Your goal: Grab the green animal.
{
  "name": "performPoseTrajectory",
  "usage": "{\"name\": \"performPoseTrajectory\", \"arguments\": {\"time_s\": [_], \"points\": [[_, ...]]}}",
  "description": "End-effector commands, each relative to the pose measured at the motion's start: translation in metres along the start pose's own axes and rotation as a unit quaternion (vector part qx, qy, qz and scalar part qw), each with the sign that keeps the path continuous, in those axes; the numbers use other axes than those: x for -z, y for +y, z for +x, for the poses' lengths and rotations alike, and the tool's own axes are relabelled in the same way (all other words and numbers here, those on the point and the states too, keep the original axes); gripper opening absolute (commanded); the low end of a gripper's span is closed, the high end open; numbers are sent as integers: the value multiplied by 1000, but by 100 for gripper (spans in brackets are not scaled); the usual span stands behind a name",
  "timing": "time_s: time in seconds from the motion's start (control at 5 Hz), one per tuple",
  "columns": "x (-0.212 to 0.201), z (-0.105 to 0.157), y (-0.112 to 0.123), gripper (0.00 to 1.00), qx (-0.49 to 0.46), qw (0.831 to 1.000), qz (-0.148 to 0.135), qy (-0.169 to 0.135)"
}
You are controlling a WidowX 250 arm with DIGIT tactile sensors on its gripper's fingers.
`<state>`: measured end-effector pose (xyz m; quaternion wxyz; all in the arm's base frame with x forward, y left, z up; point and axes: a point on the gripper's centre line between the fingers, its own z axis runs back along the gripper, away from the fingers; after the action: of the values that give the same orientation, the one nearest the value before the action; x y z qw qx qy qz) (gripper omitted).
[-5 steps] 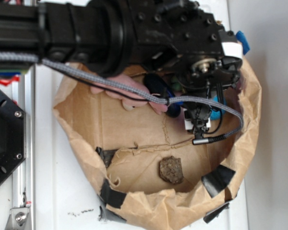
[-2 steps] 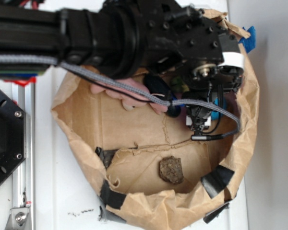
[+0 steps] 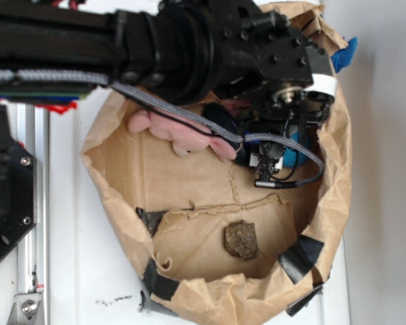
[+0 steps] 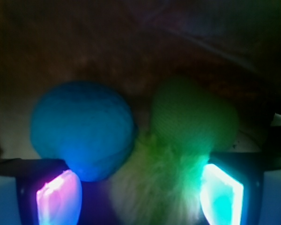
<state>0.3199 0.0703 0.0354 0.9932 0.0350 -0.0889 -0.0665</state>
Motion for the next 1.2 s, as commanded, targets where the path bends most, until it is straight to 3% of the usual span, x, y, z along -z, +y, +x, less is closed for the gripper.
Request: {"name": "performPoseTrajectory", "arguments": {"time_s": [0.0,0.2,0.4,1.0], "points": [[4,4,5,100,10,1000,28,5],[14,6,7,100,-4,999,35,18],[23,7,1,0,2,998,52,26],[22,6,0,0,7,998,50,23]]}}
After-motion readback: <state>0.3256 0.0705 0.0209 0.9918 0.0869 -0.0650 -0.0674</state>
